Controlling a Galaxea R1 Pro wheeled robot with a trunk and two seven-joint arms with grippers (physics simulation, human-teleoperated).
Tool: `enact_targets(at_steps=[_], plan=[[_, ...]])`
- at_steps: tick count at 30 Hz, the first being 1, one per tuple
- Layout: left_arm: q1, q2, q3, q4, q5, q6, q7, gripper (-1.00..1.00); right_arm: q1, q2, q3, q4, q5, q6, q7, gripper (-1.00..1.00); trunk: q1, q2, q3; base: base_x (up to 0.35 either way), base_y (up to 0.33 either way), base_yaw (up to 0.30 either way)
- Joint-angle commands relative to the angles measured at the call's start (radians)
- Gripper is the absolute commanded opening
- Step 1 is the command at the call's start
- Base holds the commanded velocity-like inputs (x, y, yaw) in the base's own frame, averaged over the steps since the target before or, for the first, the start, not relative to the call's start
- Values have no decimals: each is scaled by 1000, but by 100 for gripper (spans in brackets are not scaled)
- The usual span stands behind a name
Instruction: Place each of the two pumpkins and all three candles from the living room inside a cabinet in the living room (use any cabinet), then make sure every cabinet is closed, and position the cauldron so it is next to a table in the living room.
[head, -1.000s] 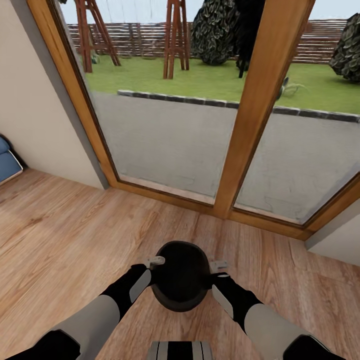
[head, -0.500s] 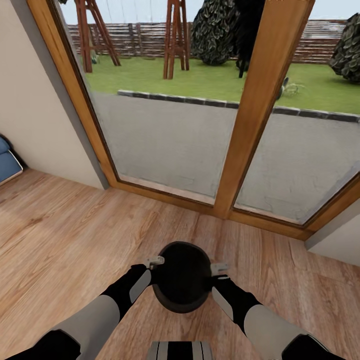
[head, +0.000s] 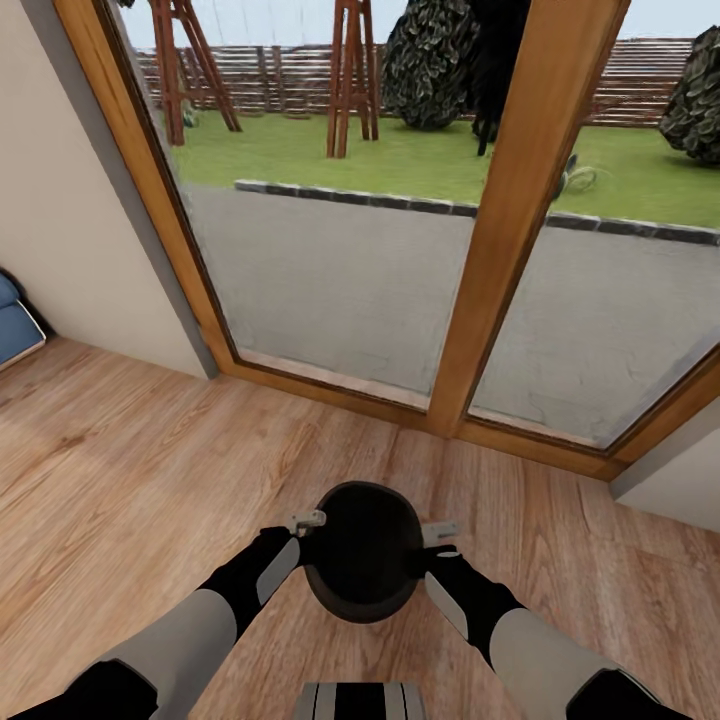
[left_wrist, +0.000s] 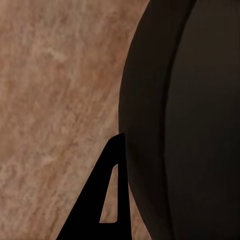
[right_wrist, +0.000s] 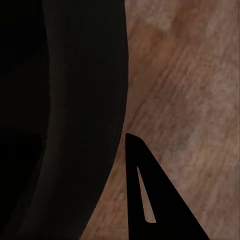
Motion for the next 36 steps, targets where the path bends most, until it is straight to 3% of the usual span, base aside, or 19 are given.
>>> enact_targets(at_steps=[1,6,30,36], plan=[[0,-4,-1,-1,28,-6,-10,-100,0,0,3,-2,-11,-2,5,-100,0,0,0,0,0,0],[-2,7,2,-1,28,-6,-10,-100,0,0,1,-24,-11,-2,5,-100,0,0,0,0,0,0],[-3,8,1,-1,29,-6,-12,-100,0,4,1,-53,-11,-2,5,-100,0,0,0,-11,0,0],[-3,10,1,-1,30,-6,-63,-100,0,4,1,-52,-11,-2,5,-100,0,0,0,-9,0,0]])
